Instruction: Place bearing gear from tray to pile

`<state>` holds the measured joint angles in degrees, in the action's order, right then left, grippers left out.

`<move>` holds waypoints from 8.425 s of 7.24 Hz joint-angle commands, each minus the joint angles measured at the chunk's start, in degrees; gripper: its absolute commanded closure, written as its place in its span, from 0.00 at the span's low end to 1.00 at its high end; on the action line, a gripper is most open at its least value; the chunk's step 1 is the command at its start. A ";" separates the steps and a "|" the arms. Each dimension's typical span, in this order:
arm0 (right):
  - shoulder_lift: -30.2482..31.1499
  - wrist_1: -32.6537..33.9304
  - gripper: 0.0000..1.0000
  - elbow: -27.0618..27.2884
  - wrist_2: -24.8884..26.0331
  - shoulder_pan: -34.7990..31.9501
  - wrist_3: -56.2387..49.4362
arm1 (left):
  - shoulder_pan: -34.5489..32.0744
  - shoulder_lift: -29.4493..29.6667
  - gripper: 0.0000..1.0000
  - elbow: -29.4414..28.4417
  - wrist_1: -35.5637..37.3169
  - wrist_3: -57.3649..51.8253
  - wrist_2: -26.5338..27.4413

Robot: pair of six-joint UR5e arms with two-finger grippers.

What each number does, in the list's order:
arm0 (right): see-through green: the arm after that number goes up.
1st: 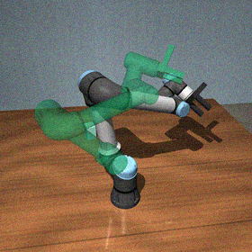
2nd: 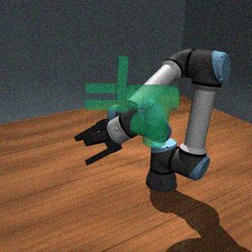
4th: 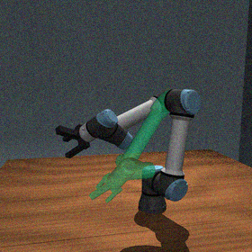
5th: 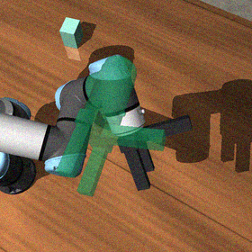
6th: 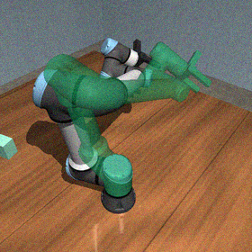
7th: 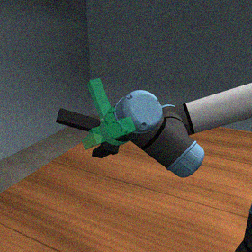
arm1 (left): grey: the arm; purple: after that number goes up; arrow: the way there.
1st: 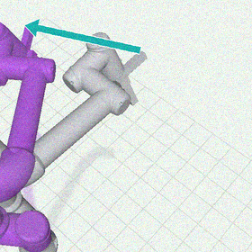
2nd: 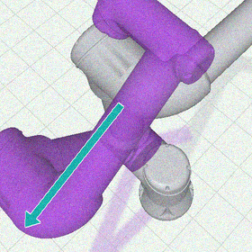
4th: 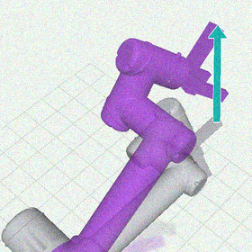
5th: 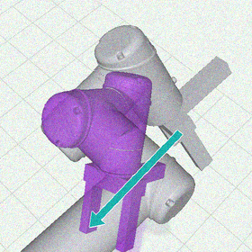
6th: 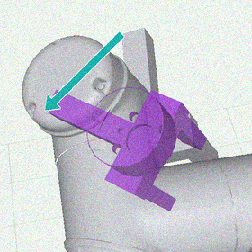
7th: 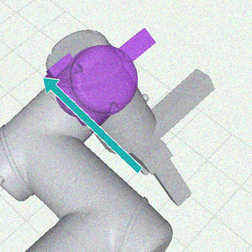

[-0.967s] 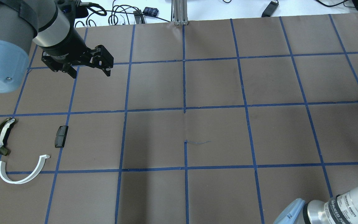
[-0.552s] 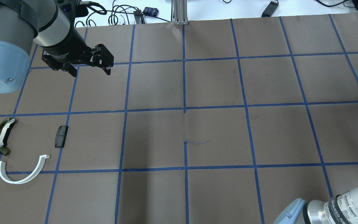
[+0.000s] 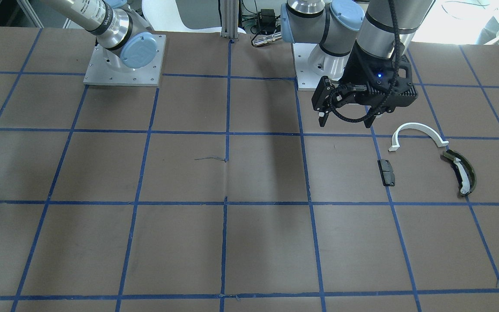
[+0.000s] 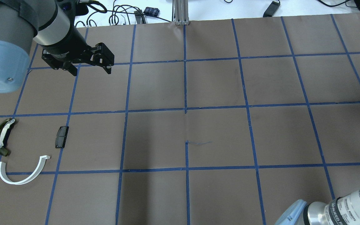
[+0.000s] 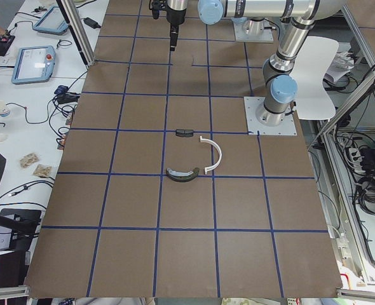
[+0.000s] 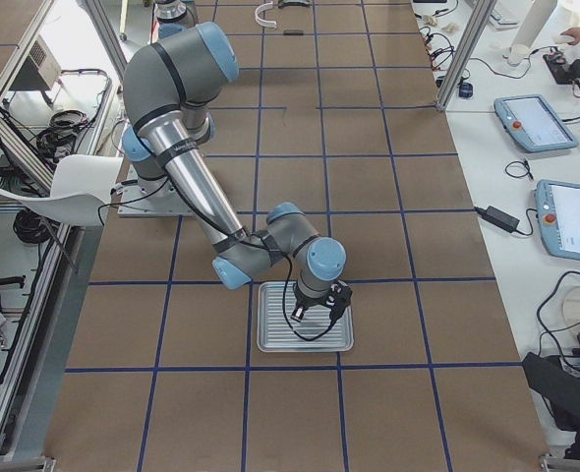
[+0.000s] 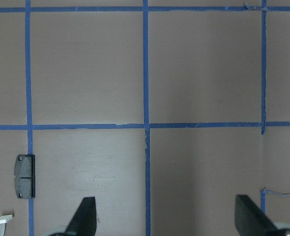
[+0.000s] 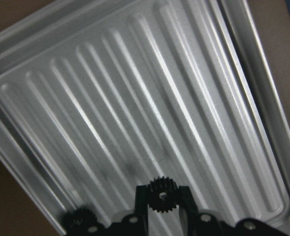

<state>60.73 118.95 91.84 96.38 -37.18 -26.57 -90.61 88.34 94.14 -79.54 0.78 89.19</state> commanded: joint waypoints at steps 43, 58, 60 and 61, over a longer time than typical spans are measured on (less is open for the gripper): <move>2.29 2.87 0.00 4.14 -6.58 1.49 -101.56 | -21.63 26.02 1.00 18.98 41.31 28.40 -1.39; -0.09 0.93 1.00 7.66 -8.14 0.88 -102.80 | 29.70 20.38 0.01 16.95 29.62 -41.03 3.53; 1.66 0.50 1.00 7.39 -7.70 0.79 -102.80 | 29.35 20.12 0.00 16.87 29.01 -40.25 3.53; 4.28 0.23 1.00 7.39 -7.52 0.53 -102.80 | 28.39 18.73 0.00 16.78 28.57 -39.28 3.18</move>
<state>62.54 119.51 99.29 88.65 -36.46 -129.39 -61.40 108.19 111.00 -50.53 -39.38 92.63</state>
